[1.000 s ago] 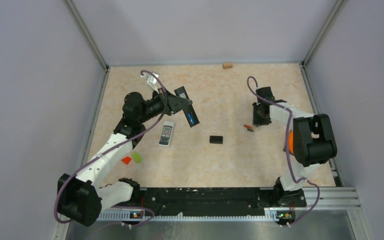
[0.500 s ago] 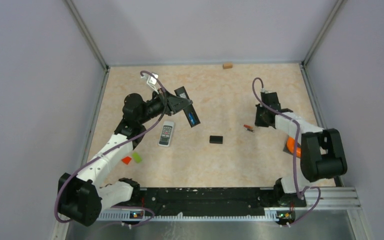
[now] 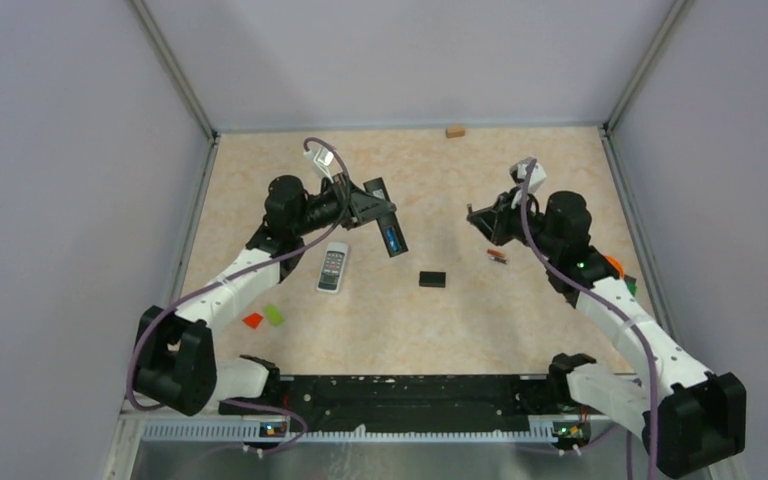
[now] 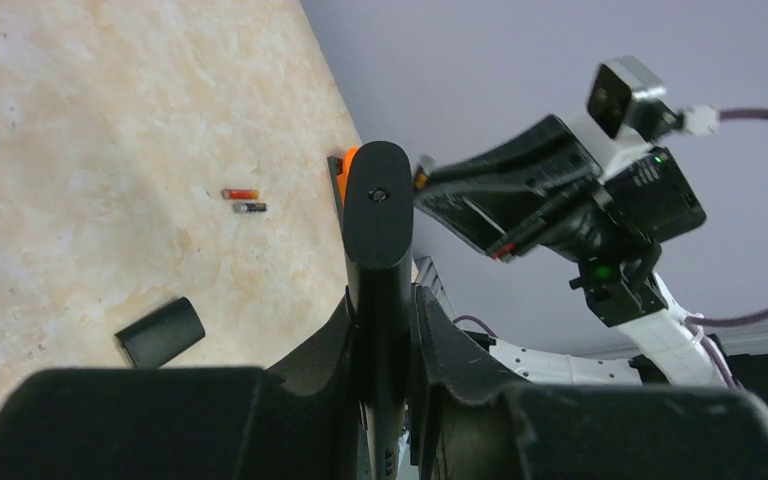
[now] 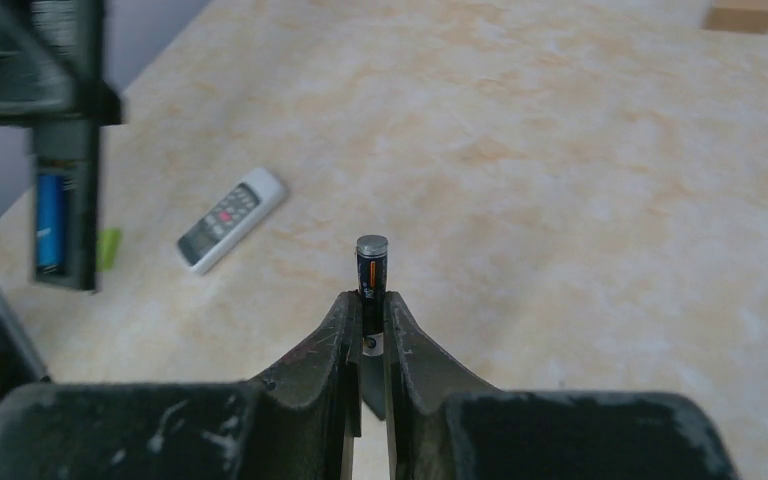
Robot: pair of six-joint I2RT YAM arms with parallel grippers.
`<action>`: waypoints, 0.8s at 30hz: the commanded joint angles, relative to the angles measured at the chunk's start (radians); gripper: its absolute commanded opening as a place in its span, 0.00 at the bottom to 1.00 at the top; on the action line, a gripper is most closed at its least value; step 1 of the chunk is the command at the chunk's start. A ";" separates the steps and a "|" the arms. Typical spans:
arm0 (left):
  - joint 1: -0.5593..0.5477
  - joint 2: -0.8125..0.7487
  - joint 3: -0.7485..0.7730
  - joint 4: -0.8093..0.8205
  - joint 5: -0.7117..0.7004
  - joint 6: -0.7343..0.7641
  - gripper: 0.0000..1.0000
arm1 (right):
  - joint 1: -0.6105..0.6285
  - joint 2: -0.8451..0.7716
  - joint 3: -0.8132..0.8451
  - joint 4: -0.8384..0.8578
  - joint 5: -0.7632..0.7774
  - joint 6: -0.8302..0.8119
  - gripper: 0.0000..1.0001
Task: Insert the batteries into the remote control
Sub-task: Load the battery into the remote control.
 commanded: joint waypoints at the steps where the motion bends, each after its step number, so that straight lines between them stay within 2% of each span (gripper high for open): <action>1: 0.000 0.014 0.045 0.085 0.031 -0.033 0.00 | 0.096 -0.069 0.006 0.094 -0.200 -0.044 0.04; 6: -0.011 0.043 0.040 0.123 0.042 -0.049 0.00 | 0.252 -0.093 0.024 0.073 -0.210 -0.155 0.05; 9: -0.012 0.068 0.036 0.163 0.067 -0.070 0.00 | 0.311 -0.084 0.044 0.075 -0.178 -0.149 0.06; 12: -0.013 0.079 0.032 0.179 0.066 -0.075 0.00 | 0.339 -0.040 0.103 0.041 -0.095 -0.051 0.05; 16: -0.013 0.090 0.029 0.151 0.022 -0.066 0.00 | 0.343 0.088 0.255 -0.202 0.097 0.128 0.01; 20: -0.012 0.137 0.045 0.137 0.007 -0.098 0.00 | 0.372 0.154 0.302 -0.258 0.116 0.263 0.00; 24: -0.013 0.187 0.055 0.129 0.015 -0.130 0.00 | 0.445 0.209 0.366 -0.308 0.160 0.288 0.00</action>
